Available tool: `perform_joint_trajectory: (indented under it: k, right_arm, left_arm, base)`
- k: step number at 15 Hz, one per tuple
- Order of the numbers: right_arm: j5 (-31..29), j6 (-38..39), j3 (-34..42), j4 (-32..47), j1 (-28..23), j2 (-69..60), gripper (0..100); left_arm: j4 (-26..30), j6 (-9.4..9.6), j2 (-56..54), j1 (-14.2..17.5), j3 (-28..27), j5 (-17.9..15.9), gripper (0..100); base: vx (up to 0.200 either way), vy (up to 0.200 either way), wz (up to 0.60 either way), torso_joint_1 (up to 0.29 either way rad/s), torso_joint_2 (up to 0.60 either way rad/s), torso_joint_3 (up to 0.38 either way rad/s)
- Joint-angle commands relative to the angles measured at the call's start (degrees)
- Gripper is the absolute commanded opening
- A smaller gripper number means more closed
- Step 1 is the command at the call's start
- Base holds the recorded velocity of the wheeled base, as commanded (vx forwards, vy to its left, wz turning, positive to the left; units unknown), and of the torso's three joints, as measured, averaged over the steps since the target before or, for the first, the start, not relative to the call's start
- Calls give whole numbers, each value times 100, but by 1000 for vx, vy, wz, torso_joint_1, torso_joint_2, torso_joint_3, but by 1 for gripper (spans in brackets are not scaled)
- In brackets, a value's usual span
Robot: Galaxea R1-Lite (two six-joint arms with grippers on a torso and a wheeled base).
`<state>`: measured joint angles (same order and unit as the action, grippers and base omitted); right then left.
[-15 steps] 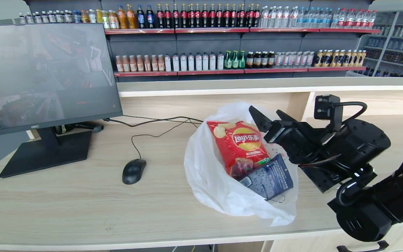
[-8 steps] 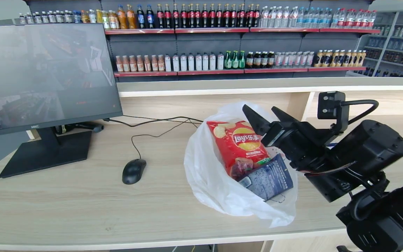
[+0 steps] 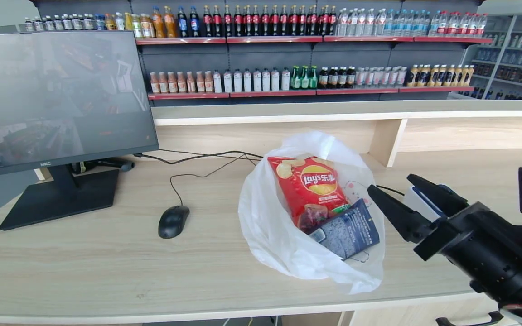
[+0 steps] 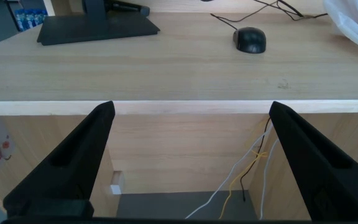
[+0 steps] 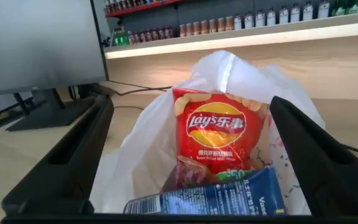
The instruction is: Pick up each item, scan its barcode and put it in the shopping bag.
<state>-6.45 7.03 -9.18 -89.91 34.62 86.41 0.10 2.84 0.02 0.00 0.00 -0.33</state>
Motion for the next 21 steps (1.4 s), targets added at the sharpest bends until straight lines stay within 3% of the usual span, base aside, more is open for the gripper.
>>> perform_joint_trajectory:
  k: [1,5,7,8,9,10,11,17,19,20,21]
  right_arm:
    - [12,-449,900,184,27,-1399,100]
    - [47,-818,918,2372,36,-2778,100]
    - [109,-818,918,4385,141,-3947,100]
    - [434,-879,909,6284,326,-5187,100]
    - [548,-1011,874,7285,335,-5872,100]
    - [548,-1011,874,7285,335,-5872,100]
    - [592,-1231,663,8991,326,-7059,100]
    - [575,-1125,909,8973,106,-7138,100]
    - [557,-1125,909,8973,-667,-7024,100]
    - [557,-1125,909,8973,-1739,-7050,100]
    - [557,-1143,909,8973,-2381,-7076,100]
  left_arm:
    - [-1,-99,-2,0,0,-2,100]
    - [-1,-126,-2,0,0,7,100]
    - [-1,-126,-2,0,0,7,100]
    - [-1,-126,-2,0,0,7,100]
    - [-1,-135,-2,0,0,7,100]
    - [-1,-135,-2,0,0,7,100]
    - [-1,-135,-2,0,0,7,100]
    - [-1,-135,-2,0,0,7,100]
    - [-1,-135,-2,0,0,7,100]
    - [-1,-135,-2,0,0,7,100]
    - [-1,-135,-2,0,0,7,100]
  base:
    - [0,0,0,0,0,0]
    - [0,0,0,0,0,0]
    - [0,0,0,0,0,0]
    - [0,0,0,0,0,0]
    - [0,0,0,0,0,0]
    - [0,0,0,0,0,0]
    - [0,0,0,0,0,0]
    - [0,0,0,0,0,0]
    - [0,0,0,0,0,0]
    - [0,0,0,0,0,0]
    - [0,0,0,0,0,0]
